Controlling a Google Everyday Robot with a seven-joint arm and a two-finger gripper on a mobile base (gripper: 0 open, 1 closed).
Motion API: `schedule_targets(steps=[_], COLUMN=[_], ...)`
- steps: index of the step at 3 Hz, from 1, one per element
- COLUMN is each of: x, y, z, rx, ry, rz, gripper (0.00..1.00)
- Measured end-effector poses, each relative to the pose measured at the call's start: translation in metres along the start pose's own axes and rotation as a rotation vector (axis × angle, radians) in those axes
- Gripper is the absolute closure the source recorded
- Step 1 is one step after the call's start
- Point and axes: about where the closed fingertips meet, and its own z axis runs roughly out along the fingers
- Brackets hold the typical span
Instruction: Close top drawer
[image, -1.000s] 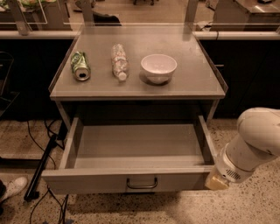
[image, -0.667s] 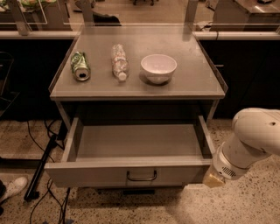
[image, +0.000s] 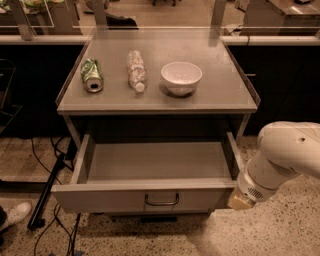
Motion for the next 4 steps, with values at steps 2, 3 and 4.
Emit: schedule_targets(steps=[2, 3, 4], x=[-0.053, -0.084, -0.084], y=[-0.037, -0.059, -0.059], z=[-0.006, -0.009, -0.009], rx=[0.076, 0.118, 0.118], ry=[-0.05, -0.086, -0.086], rz=[-0.044, -0.087, -0.087], gripper=[1.0, 1.0, 1.0])
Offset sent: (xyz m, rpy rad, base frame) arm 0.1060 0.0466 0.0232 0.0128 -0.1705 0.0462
